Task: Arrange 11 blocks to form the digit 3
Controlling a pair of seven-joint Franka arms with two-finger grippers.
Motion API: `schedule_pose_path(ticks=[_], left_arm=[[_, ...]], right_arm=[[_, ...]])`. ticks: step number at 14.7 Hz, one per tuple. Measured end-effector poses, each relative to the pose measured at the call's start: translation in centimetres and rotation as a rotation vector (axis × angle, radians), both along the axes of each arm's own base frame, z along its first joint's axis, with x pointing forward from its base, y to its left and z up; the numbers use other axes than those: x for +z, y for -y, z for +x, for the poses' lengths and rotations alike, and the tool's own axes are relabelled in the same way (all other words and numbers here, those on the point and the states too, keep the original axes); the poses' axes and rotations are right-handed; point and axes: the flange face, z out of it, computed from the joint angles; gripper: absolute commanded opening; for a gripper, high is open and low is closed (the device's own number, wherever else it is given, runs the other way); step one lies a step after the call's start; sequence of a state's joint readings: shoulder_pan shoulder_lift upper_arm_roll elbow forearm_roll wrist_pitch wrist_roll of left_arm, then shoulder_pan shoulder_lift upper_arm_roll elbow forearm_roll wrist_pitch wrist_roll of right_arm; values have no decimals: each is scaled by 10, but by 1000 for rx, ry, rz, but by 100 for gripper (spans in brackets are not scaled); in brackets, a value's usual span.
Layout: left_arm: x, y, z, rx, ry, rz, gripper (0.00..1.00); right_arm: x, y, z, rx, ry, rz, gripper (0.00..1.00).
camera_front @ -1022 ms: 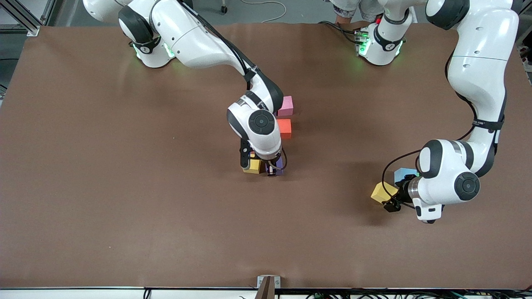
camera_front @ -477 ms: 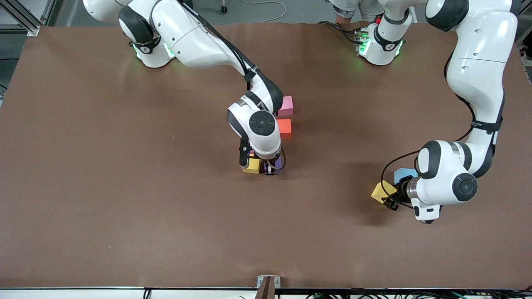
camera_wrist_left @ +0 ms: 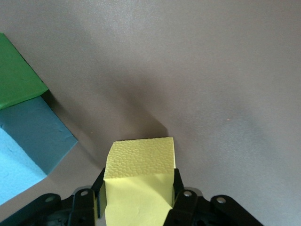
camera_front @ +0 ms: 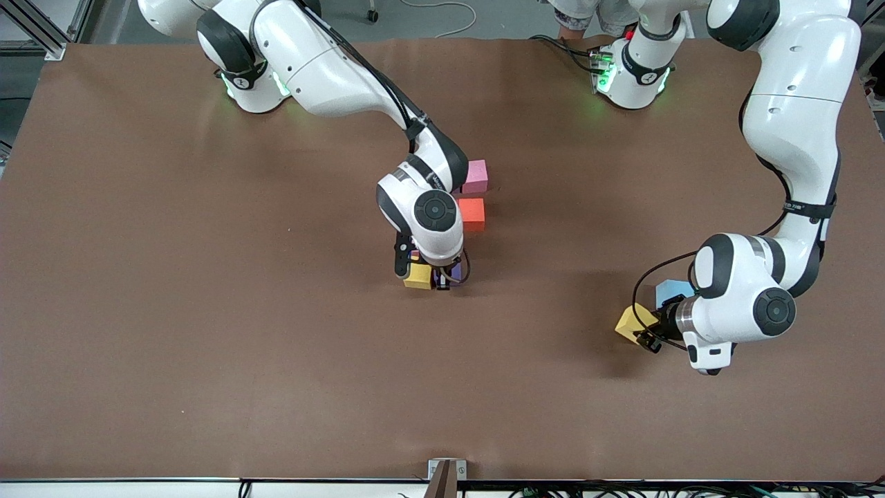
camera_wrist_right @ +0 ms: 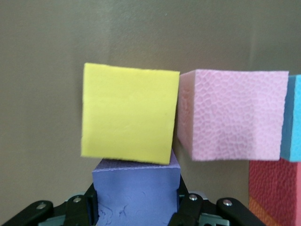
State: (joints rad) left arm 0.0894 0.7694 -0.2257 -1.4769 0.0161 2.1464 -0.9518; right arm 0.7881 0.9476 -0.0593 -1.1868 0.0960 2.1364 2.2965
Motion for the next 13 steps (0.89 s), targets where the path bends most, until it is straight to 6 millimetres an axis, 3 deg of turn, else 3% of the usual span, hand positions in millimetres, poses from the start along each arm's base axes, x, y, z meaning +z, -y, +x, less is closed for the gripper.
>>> schedule_pose_path(ticks=[6, 13], left_arm=[[15, 19, 2, 63, 10, -14, 25], [35, 67, -5, 156, -15, -43, 25]], right_arm=[[0, 1, -1, 20, -9, -10, 0], [0, 1, -3, 53, -15, -15, 0]])
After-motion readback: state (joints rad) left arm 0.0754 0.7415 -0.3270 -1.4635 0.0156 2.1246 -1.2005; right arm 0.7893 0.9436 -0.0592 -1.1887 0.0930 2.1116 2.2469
